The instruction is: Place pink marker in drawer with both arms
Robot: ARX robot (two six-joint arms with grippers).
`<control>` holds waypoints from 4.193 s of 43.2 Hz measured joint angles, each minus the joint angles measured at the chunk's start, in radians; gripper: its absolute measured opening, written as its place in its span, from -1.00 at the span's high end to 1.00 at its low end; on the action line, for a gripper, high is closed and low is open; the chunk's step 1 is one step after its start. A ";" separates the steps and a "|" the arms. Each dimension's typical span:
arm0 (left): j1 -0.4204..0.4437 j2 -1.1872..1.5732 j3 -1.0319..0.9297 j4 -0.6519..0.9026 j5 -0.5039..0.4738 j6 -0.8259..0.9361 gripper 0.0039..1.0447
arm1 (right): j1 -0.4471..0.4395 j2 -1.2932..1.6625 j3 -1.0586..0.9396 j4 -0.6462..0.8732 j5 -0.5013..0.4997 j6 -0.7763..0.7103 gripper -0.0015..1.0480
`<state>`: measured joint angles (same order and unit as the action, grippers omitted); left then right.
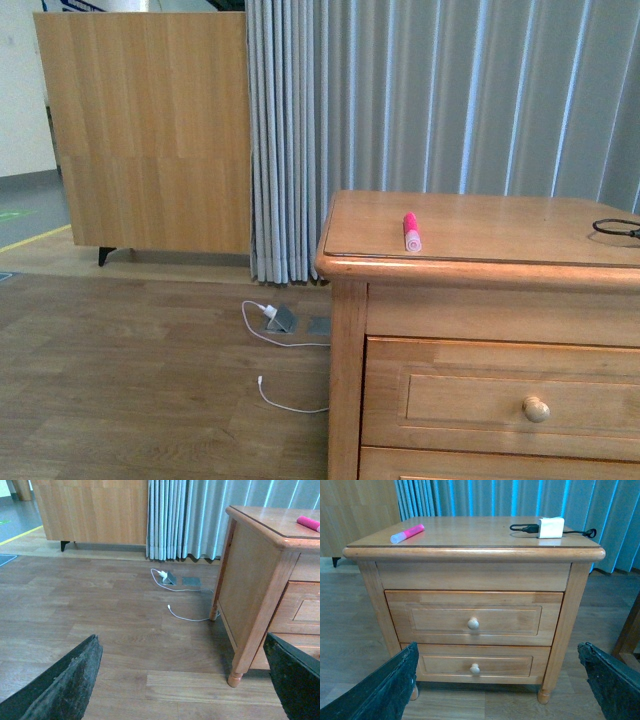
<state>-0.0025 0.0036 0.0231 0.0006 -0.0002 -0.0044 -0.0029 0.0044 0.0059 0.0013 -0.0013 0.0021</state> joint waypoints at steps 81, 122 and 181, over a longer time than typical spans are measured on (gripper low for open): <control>0.000 0.000 0.000 0.000 0.000 0.000 -0.89 | 0.042 0.323 0.063 -0.011 -0.097 0.108 -0.84; 0.000 0.000 0.000 0.000 0.000 0.000 -0.89 | 0.226 1.918 0.717 0.845 0.105 0.019 -0.84; 0.000 0.000 0.000 0.000 0.000 0.000 -0.89 | 0.096 2.274 0.990 0.892 0.113 0.027 -0.84</control>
<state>-0.0025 0.0036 0.0231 0.0006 -0.0002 -0.0044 0.0929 2.2780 0.9958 0.8928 0.1116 0.0288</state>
